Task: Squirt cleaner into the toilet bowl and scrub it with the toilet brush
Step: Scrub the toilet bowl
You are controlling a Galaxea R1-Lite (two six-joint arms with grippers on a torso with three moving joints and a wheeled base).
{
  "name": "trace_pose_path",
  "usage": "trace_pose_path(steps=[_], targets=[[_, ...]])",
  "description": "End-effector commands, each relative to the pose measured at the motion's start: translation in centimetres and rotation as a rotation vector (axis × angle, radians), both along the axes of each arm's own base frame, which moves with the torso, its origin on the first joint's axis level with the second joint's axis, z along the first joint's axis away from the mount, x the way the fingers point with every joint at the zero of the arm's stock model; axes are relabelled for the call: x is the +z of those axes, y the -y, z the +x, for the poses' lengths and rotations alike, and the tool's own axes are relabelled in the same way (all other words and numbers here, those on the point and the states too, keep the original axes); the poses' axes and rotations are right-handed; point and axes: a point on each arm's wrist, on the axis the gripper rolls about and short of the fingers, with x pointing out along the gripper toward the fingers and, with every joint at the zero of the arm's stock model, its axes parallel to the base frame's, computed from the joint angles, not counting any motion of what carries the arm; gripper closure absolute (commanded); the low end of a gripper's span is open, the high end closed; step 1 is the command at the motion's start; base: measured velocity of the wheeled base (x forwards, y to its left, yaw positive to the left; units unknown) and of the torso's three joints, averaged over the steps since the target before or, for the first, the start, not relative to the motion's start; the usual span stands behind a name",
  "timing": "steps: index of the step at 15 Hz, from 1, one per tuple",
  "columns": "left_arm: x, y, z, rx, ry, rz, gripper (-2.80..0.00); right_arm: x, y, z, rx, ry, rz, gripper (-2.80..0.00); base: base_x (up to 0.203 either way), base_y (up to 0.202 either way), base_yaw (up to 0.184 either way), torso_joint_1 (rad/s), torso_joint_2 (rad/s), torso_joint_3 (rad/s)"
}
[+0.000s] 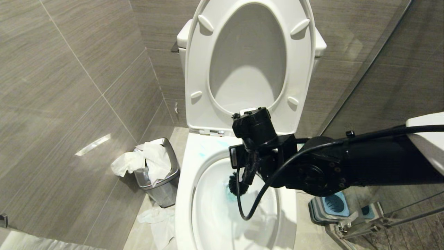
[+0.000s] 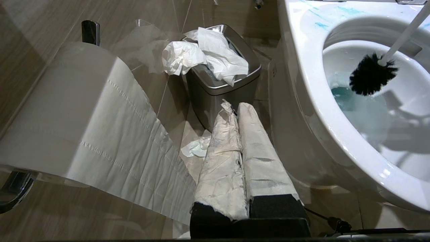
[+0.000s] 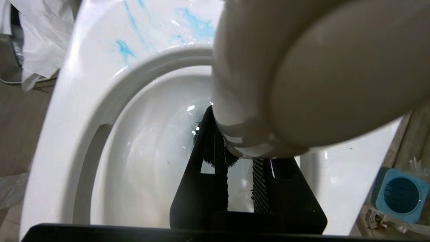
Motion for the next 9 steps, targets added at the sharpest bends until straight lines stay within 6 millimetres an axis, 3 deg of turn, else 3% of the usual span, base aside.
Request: trace_pose_path(steps=[1,6,7,9], targets=[[0.0,0.0,0.0,0.0,-0.003,0.0,0.0,-3.3,-0.9,1.0,-0.008,-0.047,-0.045,0.0,0.0,0.0,0.0,0.0,0.0,0.0],[0.0,0.0,0.0,0.0,-0.003,0.0,0.0,-8.3,-2.4,3.0,-0.018,-0.079,-0.078,0.0,0.0,0.0,0.0,0.0,0.0,0.0],[0.0,0.0,0.0,0.0,-0.003,-0.001,0.0,-8.7,-2.6,3.2,-0.018,-0.08,-0.081,0.0,0.0,0.0,0.0,0.0,0.0,0.0],[0.0,0.0,0.0,0.0,-0.003,-0.001,0.0,-7.4,-2.5,3.1,-0.016,-0.059,-0.059,0.0,0.0,0.0,0.0,0.0,0.0,0.0]])
